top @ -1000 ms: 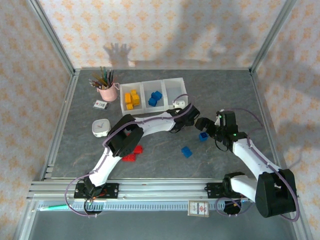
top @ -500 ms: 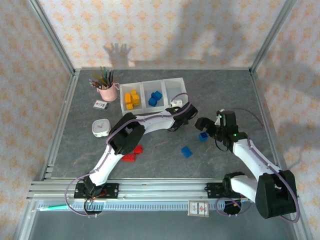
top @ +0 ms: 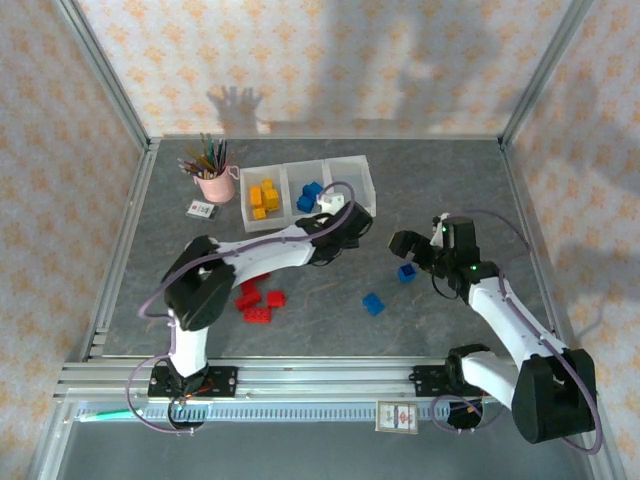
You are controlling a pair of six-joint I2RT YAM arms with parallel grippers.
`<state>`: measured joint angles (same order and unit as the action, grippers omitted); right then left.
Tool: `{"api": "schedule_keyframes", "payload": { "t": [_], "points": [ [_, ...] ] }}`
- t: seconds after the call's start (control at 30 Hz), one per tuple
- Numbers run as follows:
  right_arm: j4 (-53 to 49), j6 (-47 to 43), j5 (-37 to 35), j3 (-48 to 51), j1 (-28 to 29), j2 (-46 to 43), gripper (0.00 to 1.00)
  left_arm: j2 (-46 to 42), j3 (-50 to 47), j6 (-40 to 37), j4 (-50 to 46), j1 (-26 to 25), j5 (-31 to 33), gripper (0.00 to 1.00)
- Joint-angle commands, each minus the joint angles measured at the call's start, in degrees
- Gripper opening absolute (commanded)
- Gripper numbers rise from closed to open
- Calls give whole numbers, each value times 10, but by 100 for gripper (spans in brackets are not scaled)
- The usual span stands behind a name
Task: Sort the legos into containers by color
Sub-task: Pick up the lego from the center of the table, then place the lego in the container.
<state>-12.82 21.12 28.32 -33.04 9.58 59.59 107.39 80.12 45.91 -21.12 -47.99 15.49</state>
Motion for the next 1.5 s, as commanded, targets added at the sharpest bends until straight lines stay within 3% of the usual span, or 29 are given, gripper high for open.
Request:
{"api": "schedule_keyframes", "payload": {
  "t": [0.0,0.13,0.33,0.5,0.77,0.87,1.1,1.3,1.47],
  "points": [
    [-4,-11,4,-25,20,-4,100,-53,-20,-28,7,0,30,31],
    [9,4,-13,-35,59,10,100,-85,-22,-47,-14,19,66,31],
    [60,45,-41,-46,129,41,100,-66,6,-78,-15,85,63,31],
    [87,67,-57,-69,165,78,100,8,74,-98,-30,131,63,31],
    [97,74,-76,-84,173,106,100,122,188,-120,-49,171,74,32],
    [96,73,-78,-88,173,107,100,147,213,-120,-51,182,81,36],
    [84,68,-84,-98,173,110,100,167,255,-156,-72,188,75,59],
    [67,62,-98,-107,172,102,100,141,257,-163,-86,188,63,66],
    [49,60,-112,-104,167,84,100,89,218,-160,-85,180,2,69]
  ]
}}
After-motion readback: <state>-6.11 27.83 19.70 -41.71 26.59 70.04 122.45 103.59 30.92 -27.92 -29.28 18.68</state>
